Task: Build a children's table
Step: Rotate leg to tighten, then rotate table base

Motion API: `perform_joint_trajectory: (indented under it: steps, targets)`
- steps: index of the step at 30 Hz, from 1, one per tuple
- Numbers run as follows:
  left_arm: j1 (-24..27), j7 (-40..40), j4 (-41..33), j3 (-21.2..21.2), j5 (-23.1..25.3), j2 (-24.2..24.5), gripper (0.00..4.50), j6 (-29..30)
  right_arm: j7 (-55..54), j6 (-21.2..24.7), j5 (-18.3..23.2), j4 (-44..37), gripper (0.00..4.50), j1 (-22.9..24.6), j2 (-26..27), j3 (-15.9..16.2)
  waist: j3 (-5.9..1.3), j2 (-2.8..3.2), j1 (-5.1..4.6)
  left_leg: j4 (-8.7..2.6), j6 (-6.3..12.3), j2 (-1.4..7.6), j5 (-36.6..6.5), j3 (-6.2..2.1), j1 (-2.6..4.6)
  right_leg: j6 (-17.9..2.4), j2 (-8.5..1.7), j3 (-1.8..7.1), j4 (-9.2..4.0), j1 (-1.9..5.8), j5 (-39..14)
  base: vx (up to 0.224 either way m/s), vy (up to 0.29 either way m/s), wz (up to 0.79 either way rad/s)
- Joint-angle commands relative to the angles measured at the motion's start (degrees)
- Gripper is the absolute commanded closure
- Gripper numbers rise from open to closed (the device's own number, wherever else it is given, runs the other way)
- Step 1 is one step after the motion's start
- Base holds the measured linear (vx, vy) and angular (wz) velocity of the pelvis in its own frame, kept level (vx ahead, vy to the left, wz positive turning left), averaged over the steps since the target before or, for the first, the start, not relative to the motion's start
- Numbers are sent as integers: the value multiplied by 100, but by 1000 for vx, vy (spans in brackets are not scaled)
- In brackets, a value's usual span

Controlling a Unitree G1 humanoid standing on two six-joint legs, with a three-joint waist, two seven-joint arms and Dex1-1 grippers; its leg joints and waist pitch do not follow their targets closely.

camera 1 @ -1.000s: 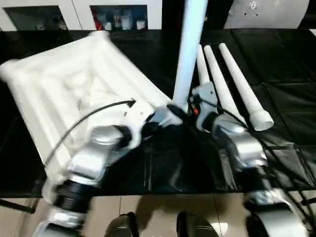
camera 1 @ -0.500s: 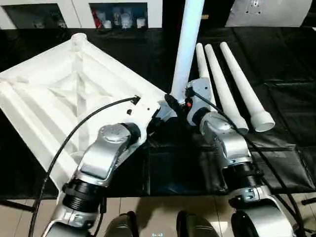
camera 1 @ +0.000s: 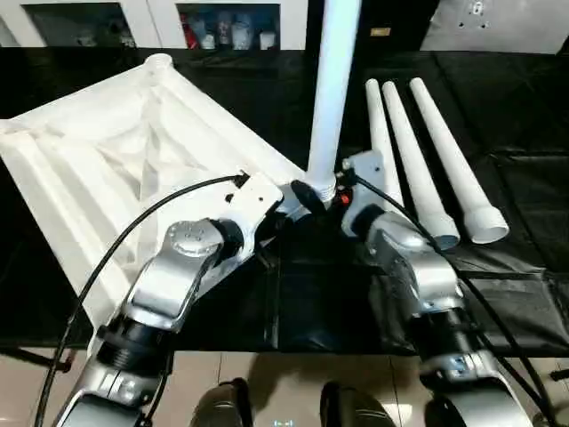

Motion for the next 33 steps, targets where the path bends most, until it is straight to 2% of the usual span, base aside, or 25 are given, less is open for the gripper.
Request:
perform_joint_trajectory:
  steps: [1, 5, 9, 10, 11, 12, 16, 18, 19, 20, 21, 22, 25, 26, 27, 28, 29, 30, 33]
  targets:
    - [-260, 35, -34, 81, -91, -38, 450, -377, 10, 75, 84, -362, 10, 86, -101, -125, -549, 55, 1, -343, 519, 398, -516, -174, 181, -1479, -508, 311, -339, 378, -57, 0, 0, 0]
    - [-367, 79, 212, 120, -155, -173, 450, -541, -151, 11, 185, -654, 10, 136, -221, -429, -560, 49, 17, -333, 470, 380, -549, -174, 158, -1443, -521, 316, -348, 396, -216, 0, 0, 0]
    - [-453, 120, 469, 113, -169, -282, 450, -711, -108, 191, 440, -1065, 10, 194, -387, -621, -566, 35, 23, -316, 594, 362, -413, -172, 152, -1430, -495, 310, -343, 407, -71, 0, 0, 0]
    - [-454, 120, 472, 116, -172, -285, 423, -710, -107, 197, 448, -1074, 3, 196, -388, -625, -577, 37, 37, -311, 609, 369, -381, -177, 154, -1432, -500, 307, -333, 409, -40, 0, 0, 0]
    - [-465, 132, 522, 173, -236, -331, 423, -694, -108, 288, 558, -1206, 3, 225, -399, -688, -574, 25, 31, -310, 646, 367, -359, -173, 144, -1433, -500, 305, -330, 406, -19, 0, 0, 0]
    - [-470, 153, 558, 276, -345, -388, 392, -668, -144, 396, 651, -1376, 0, 271, -406, -757, -567, 26, 34, -306, 666, 354, -377, -167, 138, -1435, -501, 303, -346, 403, -94, 0, 0, 0]
    - [-463, 370, 476, 527, -453, -508, 379, -885, -158, 575, 768, -1754, 0, 430, -400, -777, -584, 22, 42, -305, 687, 375, -372, -182, 132, -1459, -495, 283, -335, 405, -108, 0, 0, 0]
    - [-438, 555, 372, 744, -459, -491, 352, -1217, -282, 666, 840, -2035, 0, 603, -333, -731, -569, 58, 48, -303, 658, 361, -471, -188, 120, -1390, -510, 288, -363, 411, -322, 0, 0, 0]
    - [-438, 555, 372, 744, -459, -491, 352, -1217, -282, 666, 840, -2035, 0, 603, -333, -731, -565, 41, 38, -311, 653, 363, -492, -181, 120, -1357, -501, 289, -379, 410, -349, 0, 0, 0]
    - [-401, 687, 175, 990, -553, -471, 352, -1143, -316, 774, 896, -2254, 0, 736, -284, -655, -576, 72, 31, -308, 619, 359, -505, -192, 121, -1342, -500, 282, -364, 411, -371, 0, 0, 0]
    - [-377, 751, 29, 1101, -543, -385, 352, -1041, -276, 928, 944, -2410, 0, 825, -270, -561, -576, 49, 13, -309, 604, 357, -516, -183, 121, -1344, -492, 279, -373, 412, -369, 0, 0, 0]
    - [-359, 796, -72, 1168, -520, -311, 352, -971, -243, 1049, 974, -2519, 0, 887, -265, -487, -570, 75, 9, -319, 586, 362, -559, -193, 124, -1336, -485, 274, -375, 408, -424, 0, 0, 0]
    - [-241, 880, -289, 1286, -311, 80, 352, -710, -57, 1369, 864, -2818, 0, 1089, -427, -55, -556, 91, -3, -333, 504, 362, -641, -201, 143, -1272, -464, 267, -387, 391, -601, 0, 0, 0]
    - [-147, 882, -395, 1339, -173, 330, 352, -608, 63, 1373, 741, -2903, 0, 1166, -521, 197, -558, 111, -9, -333, 456, 359, -687, -205, 144, -1232, -463, 267, -394, 391, -659, 0, 0, 0]
    - [-42, 860, -504, 1381, -34, 577, 352, -506, 151, 1395, 646, -2952, 0, 1220, -588, 403, -557, 106, -10, -342, 416, 373, -703, -216, 139, -1199, -468, 267, -381, 392, -677, 0, 0, 0]
    - [30, 851, -567, 1406, 40, 732, 352, -464, 185, 1434, 601, -2994, 0, 1252, -635, 529, -555, 128, -35, -343, 381, 364, -696, -217, 135, -1150, -460, 267, -374, 388, -658, 0, 0, 0]
    - [259, 709, -801, 1540, 121, 1141, 367, -263, 152, 1527, 571, -2980, 0, 1257, -594, 700, -547, 136, -46, -342, 316, 369, -756, -211, 169, -1160, -464, 275, -386, 351, -737, 0, 0, 0]
    - [353, 619, -906, 1592, 111, 1297, 379, -169, 120, 1601, 550, -2947, 0, 1242, -574, 766, -544, 133, -56, -353, 299, 365, -751, -220, 145, -1173, -467, 273, -374, 369, -765, 0, 0, 0]
    - [490, 478, -1060, 1597, 107, 1534, 396, -17, 82, 1734, 484, -2883, 0, 1209, -576, 884, -523, 170, -44, -364, 197, 380, -860, -213, 197, -1202, -454, 282, -396, 315, -890, 0, 0, 0]
